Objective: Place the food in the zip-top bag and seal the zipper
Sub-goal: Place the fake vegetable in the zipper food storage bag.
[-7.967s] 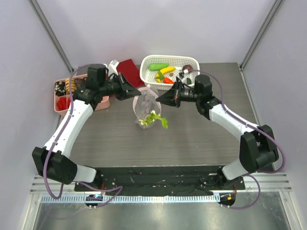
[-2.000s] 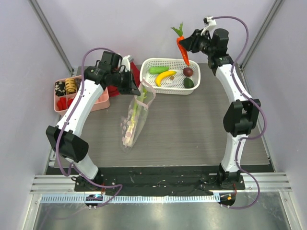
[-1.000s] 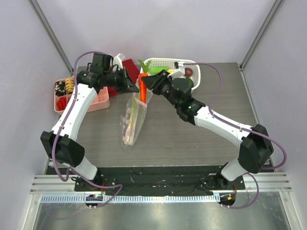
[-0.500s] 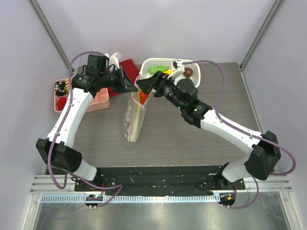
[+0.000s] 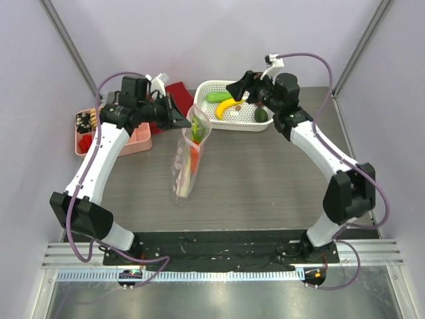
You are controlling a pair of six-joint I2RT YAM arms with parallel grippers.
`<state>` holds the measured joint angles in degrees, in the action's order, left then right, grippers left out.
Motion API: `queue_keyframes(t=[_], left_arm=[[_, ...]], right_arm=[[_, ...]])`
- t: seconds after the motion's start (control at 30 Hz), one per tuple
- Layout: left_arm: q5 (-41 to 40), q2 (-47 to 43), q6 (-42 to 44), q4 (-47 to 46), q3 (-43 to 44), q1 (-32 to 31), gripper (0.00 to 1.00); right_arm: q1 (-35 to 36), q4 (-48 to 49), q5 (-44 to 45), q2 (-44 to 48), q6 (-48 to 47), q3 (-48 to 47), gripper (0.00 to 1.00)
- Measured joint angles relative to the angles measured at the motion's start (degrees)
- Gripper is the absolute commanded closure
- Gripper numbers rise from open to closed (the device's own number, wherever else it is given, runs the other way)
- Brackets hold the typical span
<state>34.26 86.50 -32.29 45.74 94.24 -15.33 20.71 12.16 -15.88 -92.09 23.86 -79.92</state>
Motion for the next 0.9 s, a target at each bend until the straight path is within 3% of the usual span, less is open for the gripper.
queue_keyframes(t=[0.47, 0.9], left_arm=[[0.33, -0.13, 0.52, -0.57, -2.08, 0.11, 1.0], [1.31, -0.26, 0.98, -1.27, -3.19, 1.14, 1.0]], right_arm=[[-8.35, -21.35, 8.33, -33.7, -22.36, -23.91, 0.31], [-9.57, -30.91, 11.76, -37.57, -28.81, -28.2, 0.34]])
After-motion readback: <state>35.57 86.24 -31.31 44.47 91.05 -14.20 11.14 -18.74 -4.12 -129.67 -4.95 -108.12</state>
